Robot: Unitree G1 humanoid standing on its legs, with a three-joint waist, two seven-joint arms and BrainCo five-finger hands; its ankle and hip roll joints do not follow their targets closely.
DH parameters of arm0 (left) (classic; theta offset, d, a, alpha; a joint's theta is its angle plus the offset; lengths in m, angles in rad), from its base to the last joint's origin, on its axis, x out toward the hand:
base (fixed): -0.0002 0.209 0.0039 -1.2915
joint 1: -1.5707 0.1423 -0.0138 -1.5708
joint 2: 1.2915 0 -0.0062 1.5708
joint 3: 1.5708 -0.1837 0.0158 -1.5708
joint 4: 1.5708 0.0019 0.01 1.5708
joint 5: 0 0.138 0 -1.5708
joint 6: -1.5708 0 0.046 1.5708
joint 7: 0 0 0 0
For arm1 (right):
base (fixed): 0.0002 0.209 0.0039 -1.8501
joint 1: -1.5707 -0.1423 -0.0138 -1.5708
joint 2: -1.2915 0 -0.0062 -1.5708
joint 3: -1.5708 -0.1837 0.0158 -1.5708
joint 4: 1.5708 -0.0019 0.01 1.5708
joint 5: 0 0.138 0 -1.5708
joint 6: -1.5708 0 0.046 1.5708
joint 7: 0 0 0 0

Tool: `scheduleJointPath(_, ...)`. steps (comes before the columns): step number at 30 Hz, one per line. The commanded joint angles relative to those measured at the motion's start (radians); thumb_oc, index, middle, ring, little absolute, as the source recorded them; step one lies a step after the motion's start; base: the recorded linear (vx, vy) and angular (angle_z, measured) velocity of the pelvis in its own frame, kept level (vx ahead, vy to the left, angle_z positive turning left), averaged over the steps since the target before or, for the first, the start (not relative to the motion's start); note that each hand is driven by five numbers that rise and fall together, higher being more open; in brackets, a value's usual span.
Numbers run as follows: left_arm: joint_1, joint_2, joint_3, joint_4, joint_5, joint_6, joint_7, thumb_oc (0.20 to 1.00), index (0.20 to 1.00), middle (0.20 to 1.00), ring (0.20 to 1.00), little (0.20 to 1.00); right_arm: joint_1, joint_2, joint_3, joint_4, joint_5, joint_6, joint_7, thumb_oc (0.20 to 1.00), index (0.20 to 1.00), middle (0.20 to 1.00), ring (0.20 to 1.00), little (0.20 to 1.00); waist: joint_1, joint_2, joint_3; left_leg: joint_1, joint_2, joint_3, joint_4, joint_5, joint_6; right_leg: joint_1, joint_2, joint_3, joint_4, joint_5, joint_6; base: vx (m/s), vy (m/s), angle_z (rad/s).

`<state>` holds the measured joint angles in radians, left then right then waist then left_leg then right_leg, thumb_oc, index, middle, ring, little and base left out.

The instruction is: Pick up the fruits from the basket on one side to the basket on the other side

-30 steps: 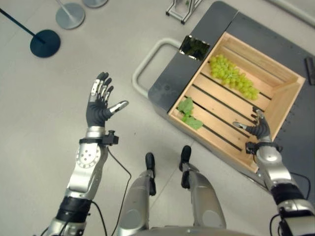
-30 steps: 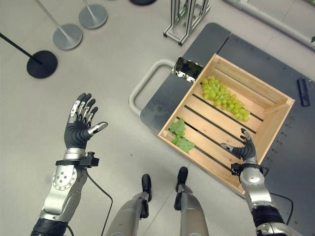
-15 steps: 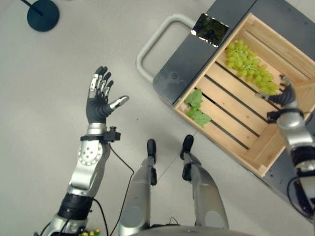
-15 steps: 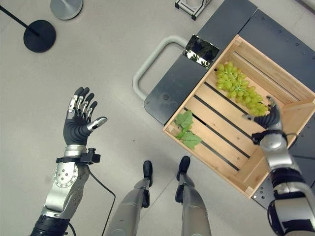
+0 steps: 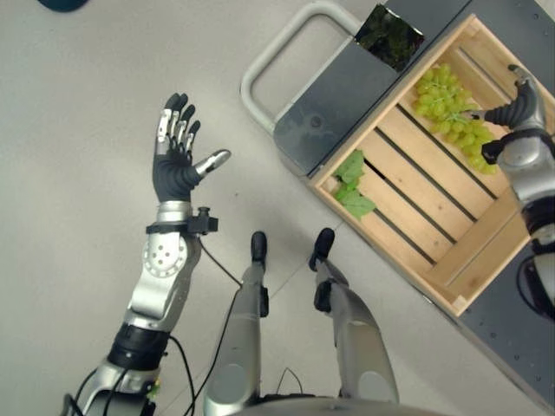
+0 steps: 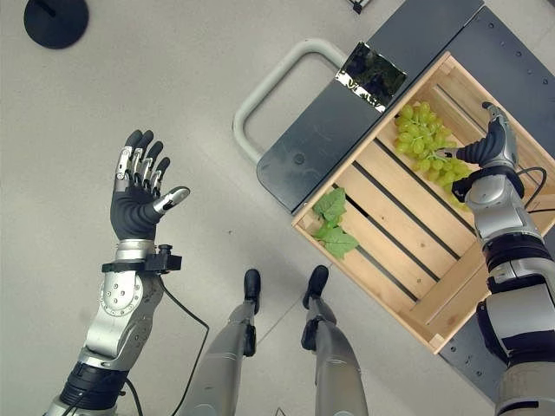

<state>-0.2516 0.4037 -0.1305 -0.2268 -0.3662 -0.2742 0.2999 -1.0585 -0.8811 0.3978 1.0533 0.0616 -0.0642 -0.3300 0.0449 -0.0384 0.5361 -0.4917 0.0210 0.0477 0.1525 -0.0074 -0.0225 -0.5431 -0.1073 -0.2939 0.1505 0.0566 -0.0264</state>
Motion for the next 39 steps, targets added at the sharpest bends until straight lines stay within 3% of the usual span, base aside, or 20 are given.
scheduleJointPath(1, 0.031, 0.034, 0.017, -0.153, 0.042, -0.073, 0.019, 1.000, 1.000, 1.000, 1.000, 1.000, -0.088, -0.020, 0.091, 0.063, 0.013, -0.008, 0.023, 1.000, 1.000, 1.000, 1.000, 1.000, 0.015, -0.026, -0.016, -0.057, 0.050, -0.049, -0.016, 0.047, -0.063, -0.010, -0.042, 0.021, 0.014, -0.032, 0.162, 0.00, 0.000, 0.00)
scheduleJointPath(19, -0.020, 0.016, -0.002, -0.130, 0.058, -0.079, 0.047, 1.000, 1.000, 1.000, 1.000, 1.000, -0.014, 0.044, 0.088, 0.139, 0.088, -0.013, 0.112, 1.000, 1.000, 1.000, 1.000, 1.000, 0.026, -0.005, -0.016, -0.118, 0.036, -0.069, 0.019, 0.035, -0.059, -0.041, -0.059, 0.006, 0.028, -0.039, 0.163, 0.00, 0.006, 0.03)
scheduleJointPath(29, -0.014, 0.031, -0.023, -0.139, 0.058, -0.085, 0.060, 1.000, 1.000, 1.000, 1.000, 1.000, -0.107, 0.008, 0.122, 0.220, 0.052, 0.006, 0.074, 1.000, 1.000, 1.000, 1.000, 1.000, 0.052, 0.027, -0.016, -0.158, 0.031, -0.076, -0.003, 0.054, -0.058, -0.087, -0.062, 0.005, 0.020, -0.030, 0.169, 0.00, 0.000, 0.00)
scheduleJointPath(39, 0.013, 0.044, -0.014, -0.152, 0.068, -0.081, 0.076, 1.000, 1.000, 1.000, 1.000, 1.000, -0.211, -0.016, 0.150, 0.274, 0.025, 0.041, 0.016, 1.000, 1.000, 1.000, 1.000, 1.000, 0.067, 0.040, -0.016, -0.206, 0.029, -0.096, -0.026, 0.076, -0.066, -0.136, -0.063, -0.015, 0.027, -0.038, 0.170, 0.02, -0.019, 0.06)
